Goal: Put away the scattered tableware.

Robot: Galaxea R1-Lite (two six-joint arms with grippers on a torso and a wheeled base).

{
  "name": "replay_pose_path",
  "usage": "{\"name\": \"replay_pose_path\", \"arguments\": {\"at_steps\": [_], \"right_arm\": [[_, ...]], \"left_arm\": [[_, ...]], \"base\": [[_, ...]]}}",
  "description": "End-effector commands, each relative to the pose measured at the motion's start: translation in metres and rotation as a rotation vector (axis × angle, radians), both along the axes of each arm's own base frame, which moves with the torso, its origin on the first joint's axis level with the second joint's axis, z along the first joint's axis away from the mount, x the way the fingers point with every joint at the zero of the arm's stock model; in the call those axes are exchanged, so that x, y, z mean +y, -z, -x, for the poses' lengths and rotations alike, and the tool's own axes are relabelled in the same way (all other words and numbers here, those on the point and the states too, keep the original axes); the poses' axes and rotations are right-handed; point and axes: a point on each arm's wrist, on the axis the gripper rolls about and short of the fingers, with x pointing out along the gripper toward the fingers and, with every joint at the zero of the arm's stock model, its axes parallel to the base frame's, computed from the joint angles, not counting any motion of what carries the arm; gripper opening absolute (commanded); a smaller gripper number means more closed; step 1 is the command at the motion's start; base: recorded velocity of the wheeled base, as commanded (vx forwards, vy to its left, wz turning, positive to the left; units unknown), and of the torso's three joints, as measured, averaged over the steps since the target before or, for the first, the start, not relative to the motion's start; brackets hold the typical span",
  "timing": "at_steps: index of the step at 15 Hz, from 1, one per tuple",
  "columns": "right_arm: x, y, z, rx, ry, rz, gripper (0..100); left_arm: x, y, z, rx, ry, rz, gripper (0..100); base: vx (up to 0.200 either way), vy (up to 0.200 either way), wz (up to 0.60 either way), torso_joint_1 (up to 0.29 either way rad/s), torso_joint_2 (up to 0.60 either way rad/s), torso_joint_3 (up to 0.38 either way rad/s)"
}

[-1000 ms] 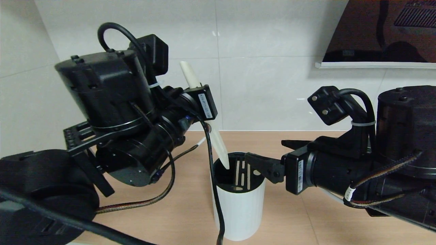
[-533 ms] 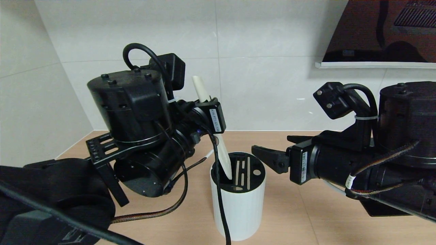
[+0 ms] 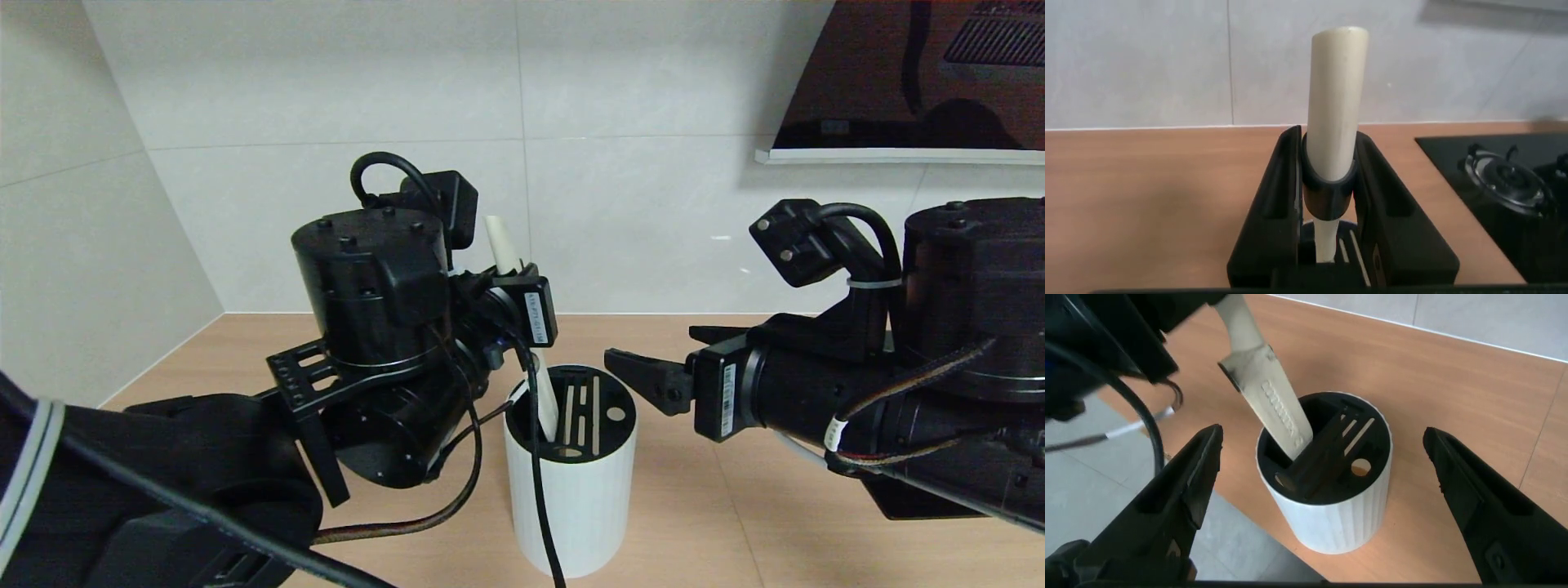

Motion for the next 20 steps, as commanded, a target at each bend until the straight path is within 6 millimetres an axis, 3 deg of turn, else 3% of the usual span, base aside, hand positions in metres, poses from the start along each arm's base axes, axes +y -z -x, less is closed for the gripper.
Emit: {"name": "replay_pose_path", "arguments": {"at_steps": [1,16,20], "right_arm": [[0.001,0.001,0.0,0.003,-0.001,0.004,100],[0.001,0.003,-0.001,0.006,-0.001,0.007,100],[0.001,0.002,-0.001,0.004,-0.001,0.005,100]], "left_arm": [[-0.004,0.008,-0.003,0.018,-0.001,-0.008,0],[-0.021,0.063,-0.006,0.156,0.038,-0.075,0],[-0.023,0.068,-0.007,0.168,0.037,-0.076,0]], "base": [[0.0,0.0,0.0,0.0,0.0,0.0],[0.0,0.0,0.0,0.0,0.0,0.0],[0.0,0.0,0.0,0.0,0.0,0.0]]}}
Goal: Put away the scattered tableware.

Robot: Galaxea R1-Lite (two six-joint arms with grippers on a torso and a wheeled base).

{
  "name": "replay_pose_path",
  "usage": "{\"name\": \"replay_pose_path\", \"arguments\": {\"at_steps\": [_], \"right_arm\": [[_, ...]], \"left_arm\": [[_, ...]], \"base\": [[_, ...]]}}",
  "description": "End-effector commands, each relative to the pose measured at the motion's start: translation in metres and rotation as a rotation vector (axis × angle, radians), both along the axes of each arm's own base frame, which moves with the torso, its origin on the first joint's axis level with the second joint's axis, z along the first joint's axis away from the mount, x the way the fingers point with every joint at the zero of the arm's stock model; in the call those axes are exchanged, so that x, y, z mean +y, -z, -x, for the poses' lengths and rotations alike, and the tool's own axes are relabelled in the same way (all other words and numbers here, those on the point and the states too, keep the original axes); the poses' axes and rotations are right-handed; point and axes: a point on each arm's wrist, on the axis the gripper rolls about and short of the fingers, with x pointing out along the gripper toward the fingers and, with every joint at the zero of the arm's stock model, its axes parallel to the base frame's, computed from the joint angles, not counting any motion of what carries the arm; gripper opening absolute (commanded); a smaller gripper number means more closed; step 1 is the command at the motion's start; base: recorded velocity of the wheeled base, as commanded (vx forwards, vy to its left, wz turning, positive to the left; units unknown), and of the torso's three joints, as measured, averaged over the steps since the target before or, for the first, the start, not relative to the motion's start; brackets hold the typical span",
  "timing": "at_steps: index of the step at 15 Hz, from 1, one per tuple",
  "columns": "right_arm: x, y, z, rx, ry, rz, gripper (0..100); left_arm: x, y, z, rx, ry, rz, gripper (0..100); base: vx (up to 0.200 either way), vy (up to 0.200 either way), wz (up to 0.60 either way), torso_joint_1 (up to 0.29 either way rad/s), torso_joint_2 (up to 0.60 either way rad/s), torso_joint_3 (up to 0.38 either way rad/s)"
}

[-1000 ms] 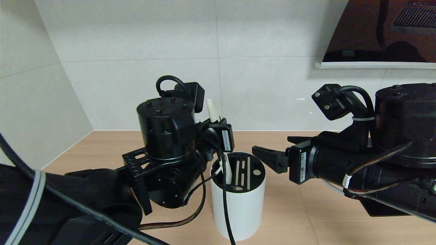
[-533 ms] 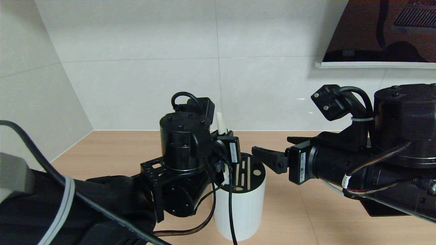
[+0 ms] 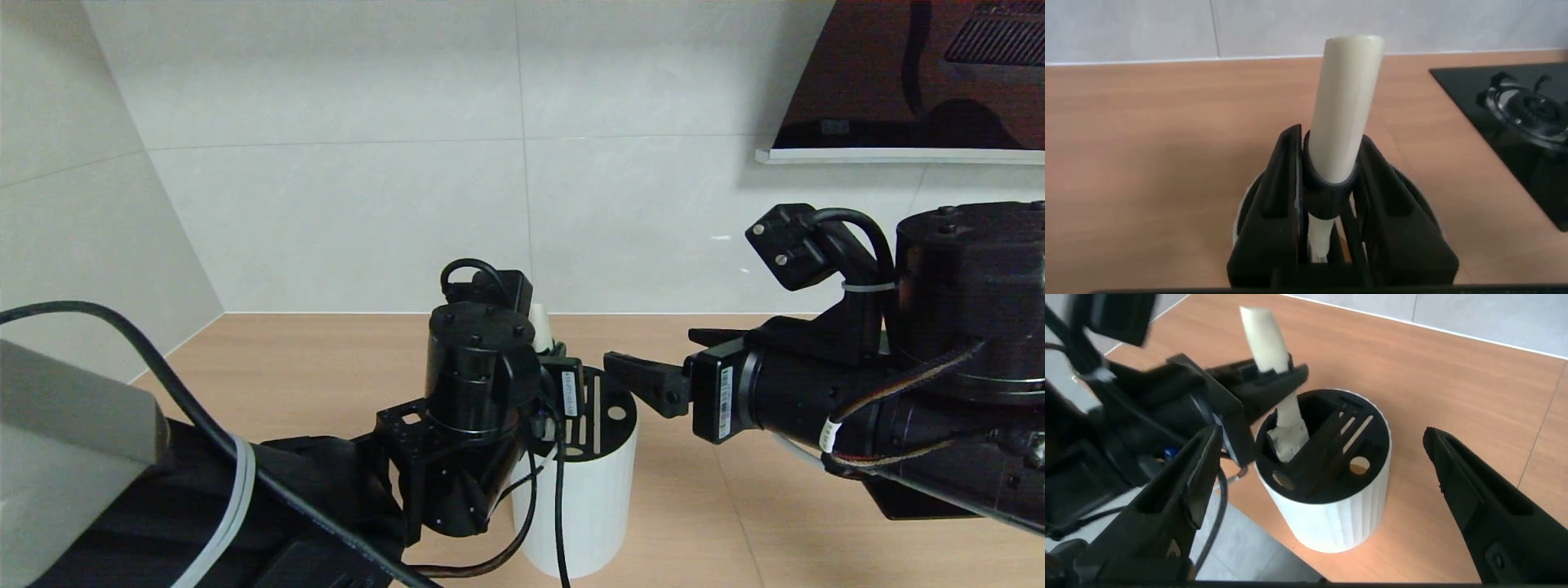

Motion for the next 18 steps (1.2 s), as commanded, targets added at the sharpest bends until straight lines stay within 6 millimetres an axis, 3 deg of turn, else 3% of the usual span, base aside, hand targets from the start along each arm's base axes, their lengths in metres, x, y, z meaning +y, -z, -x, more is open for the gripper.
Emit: {"name": "replay_pose_path", "arguments": {"at_steps": [1,7,8,15,18], "right_arm": [[0.0,0.0,0.0,0.0,0.0,0.0,100],[0.001,0.001,-0.001,0.003,0.0,0.004,100],[0.002,0.003,-0.001,0.006,0.001,0.007,100],[0.002,0.003,-0.002,0.006,0.006,0.009,100],[0.001,0.003,-0.001,0.005,0.009,0.008,100]], "left_arm": [[-0.001,0.003,-0.001,0.005,-0.001,-0.006,0],[0.0,0.006,0.0,0.014,-0.003,-0.014,0],[0.0,0.006,0.0,0.013,-0.003,-0.013,100],[0.003,0.005,0.003,0.014,-0.001,-0.015,100],[0.016,-0.014,0.012,-0.018,0.005,0.016,100]], "base": [[0.0,0.0,0.0,0.0,0.0,0.0],[0.0,0.0,0.0,0.0,0.0,0.0],[0.0,0.0,0.0,0.0,0.0,0.0],[0.0,0.0,0.0,0.0,0.0,0.0],[0.0,0.0,0.0,0.0,0.0,0.0]]}}
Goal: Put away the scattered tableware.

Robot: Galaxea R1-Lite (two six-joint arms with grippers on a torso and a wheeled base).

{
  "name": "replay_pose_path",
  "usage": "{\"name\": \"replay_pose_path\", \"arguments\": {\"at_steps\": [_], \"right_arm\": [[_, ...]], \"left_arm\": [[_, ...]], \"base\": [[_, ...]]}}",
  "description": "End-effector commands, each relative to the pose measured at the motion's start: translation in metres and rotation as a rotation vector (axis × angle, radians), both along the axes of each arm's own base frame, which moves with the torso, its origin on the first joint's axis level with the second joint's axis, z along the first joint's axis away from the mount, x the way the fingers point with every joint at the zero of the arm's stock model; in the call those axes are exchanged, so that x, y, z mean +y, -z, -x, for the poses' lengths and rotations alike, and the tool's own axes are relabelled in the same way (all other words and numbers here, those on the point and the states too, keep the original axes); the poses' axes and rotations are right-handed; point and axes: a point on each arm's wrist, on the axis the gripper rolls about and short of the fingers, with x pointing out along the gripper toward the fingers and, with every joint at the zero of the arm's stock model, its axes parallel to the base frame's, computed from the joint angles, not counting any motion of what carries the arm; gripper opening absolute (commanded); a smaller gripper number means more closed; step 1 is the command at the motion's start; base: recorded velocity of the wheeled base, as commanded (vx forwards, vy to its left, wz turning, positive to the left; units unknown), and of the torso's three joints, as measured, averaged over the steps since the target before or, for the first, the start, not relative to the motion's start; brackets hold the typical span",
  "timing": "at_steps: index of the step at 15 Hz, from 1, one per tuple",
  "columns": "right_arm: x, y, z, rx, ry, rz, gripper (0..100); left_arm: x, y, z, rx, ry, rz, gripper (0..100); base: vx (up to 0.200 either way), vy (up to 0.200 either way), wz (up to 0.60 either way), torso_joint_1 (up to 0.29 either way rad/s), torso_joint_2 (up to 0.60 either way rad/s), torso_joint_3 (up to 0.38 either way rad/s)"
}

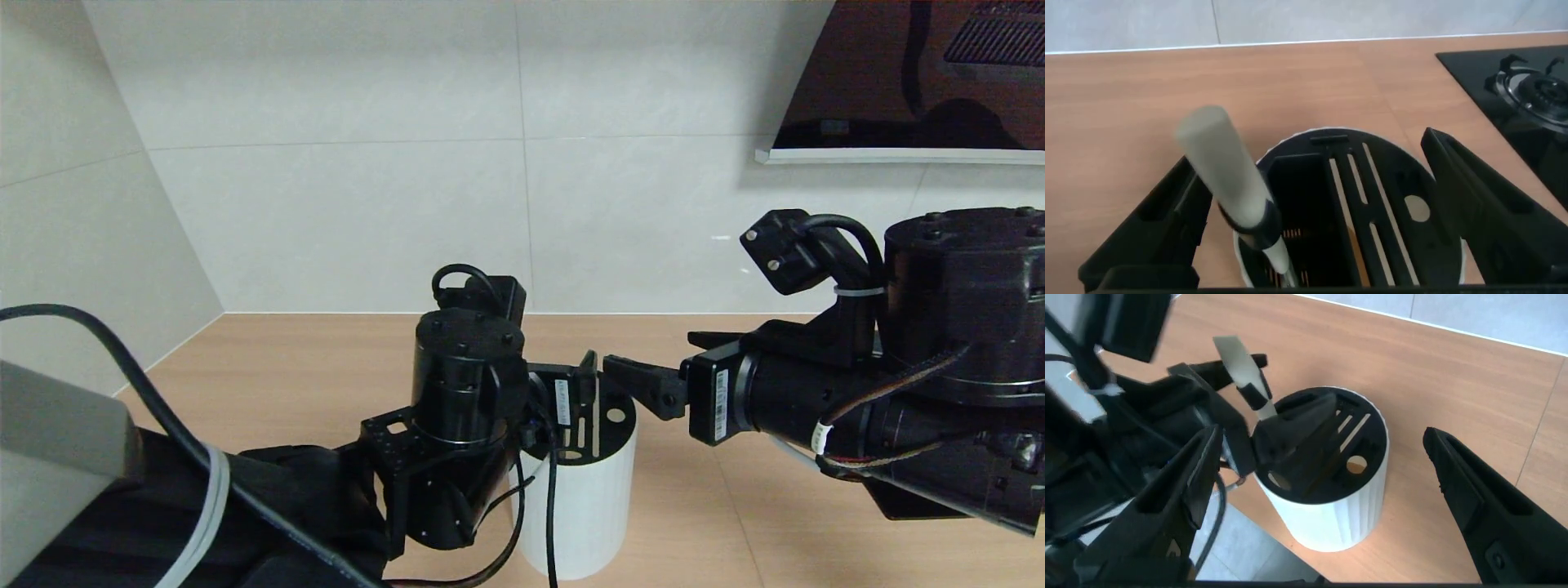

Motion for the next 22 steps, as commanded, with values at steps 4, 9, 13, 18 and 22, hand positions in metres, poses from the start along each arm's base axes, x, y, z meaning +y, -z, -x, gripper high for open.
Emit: {"name": "replay_pose_path", "arguments": {"at_steps": [4,9,13,18,22], "right_arm": [[-0.013,-0.002,-0.004,-0.01,0.043,-0.011,100],[-0.058,-0.026,-0.004,-0.115,0.185,-0.038,100],[-0.12,-0.029,0.048,-0.256,0.253,0.006,100],[-0.184,-0.014,0.119,-0.427,0.464,-0.008,100],[-0.21,0.012,0.189,-0.552,0.708,0.051,100]], "left_arm": [[0.051,-0.066,0.019,-0.138,-0.003,0.098,100],[0.108,-0.11,0.064,-0.293,0.072,0.111,100],[0.176,-0.097,0.118,-0.412,-0.044,-0.072,100],[0.24,-0.061,0.2,-0.405,-0.259,-0.183,100],[0.258,-0.035,0.261,-0.43,-0.348,-0.218,100]], "base": [[0.0,0.0,0.0,0.0,0.0,0.0],[0.0,0.0,0.0,0.0,0.0,0.0],[0.0,0.0,0.0,0.0,0.0,0.0],[0.0,0.0,0.0,0.0,0.0,0.0],[0.0,0.0,0.0,0.0,0.0,0.0]]}}
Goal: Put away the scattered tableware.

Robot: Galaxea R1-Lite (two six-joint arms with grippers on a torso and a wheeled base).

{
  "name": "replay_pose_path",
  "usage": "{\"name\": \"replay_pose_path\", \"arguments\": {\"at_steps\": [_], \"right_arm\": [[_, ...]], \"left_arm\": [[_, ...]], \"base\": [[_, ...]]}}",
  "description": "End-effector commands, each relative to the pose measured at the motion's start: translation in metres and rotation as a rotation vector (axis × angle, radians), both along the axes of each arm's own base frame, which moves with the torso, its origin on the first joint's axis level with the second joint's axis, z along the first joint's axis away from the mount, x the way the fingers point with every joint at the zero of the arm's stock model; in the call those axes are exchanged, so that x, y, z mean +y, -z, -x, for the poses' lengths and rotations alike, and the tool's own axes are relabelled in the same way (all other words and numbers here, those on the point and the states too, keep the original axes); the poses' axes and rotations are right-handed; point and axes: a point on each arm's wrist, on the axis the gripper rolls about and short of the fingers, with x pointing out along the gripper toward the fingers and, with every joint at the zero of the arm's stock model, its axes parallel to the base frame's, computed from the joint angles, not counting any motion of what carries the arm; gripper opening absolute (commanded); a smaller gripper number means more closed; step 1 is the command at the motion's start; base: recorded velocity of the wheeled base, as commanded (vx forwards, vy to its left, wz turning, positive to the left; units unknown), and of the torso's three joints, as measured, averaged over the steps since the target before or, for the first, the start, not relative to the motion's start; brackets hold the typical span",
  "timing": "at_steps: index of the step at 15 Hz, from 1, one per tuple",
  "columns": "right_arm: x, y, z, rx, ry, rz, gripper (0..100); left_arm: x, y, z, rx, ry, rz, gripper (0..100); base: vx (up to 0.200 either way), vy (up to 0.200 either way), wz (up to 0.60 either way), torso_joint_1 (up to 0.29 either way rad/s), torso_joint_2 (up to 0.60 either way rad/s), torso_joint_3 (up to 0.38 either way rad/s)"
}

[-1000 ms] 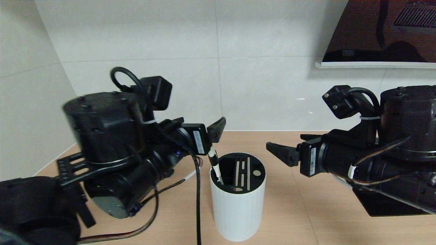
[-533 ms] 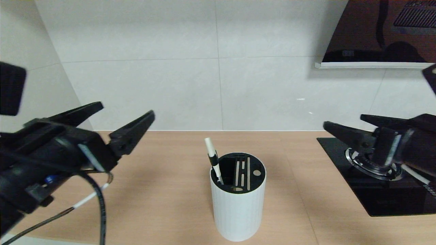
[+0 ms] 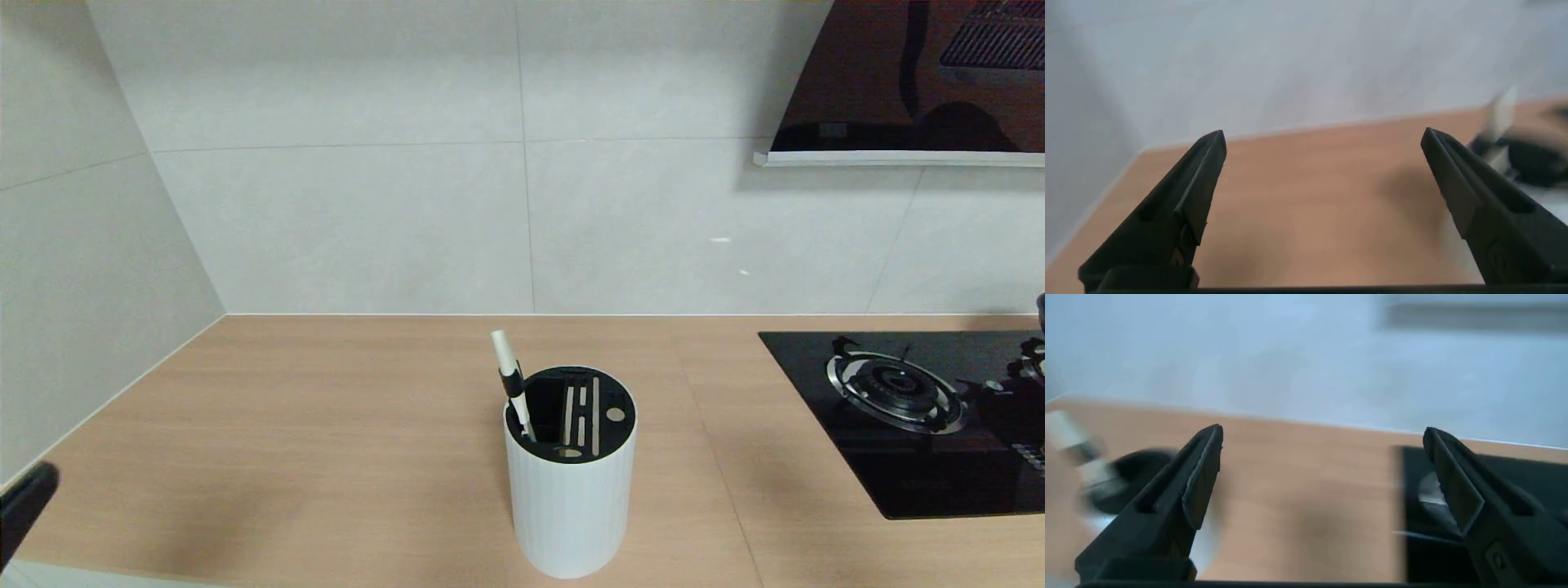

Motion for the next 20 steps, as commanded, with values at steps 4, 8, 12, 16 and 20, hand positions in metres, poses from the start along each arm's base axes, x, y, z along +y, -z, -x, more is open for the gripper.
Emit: {"name": "replay_pose_path", "arguments": {"at_steps": [4,8,12,16,20], "right_arm": [[-0.022,0.046,0.103,-0.184,0.195,0.118,100],[-0.016,0.059,0.102,-0.176,0.342,0.094,100],[-0.011,0.128,0.077,-0.026,0.241,0.044,100],[-0.008,0.154,0.068,0.087,0.056,-0.089,100],[-0.007,0.161,0.068,0.152,0.038,-0.004,100]], "left_arm": [[0.013,0.026,0.072,-0.172,-0.198,0.082,100],[0.005,0.039,0.081,-0.183,-0.268,0.078,100],[0.005,0.064,0.069,-0.089,-0.263,0.079,100],[0.003,0.102,0.053,0.021,-0.196,0.105,100],[0.001,0.12,0.043,0.022,-0.1,0.077,100]], "base": [[0.0,0.0,0.0,0.0,0.0,0.0],[0.0,0.0,0.0,0.0,0.0,0.0],[0.0,0.0,0.0,0.0,0.0,0.0],[0.0,0.0,0.0,0.0,0.0,0.0],[0.0,0.0,0.0,0.0,0.0,0.0]]}}
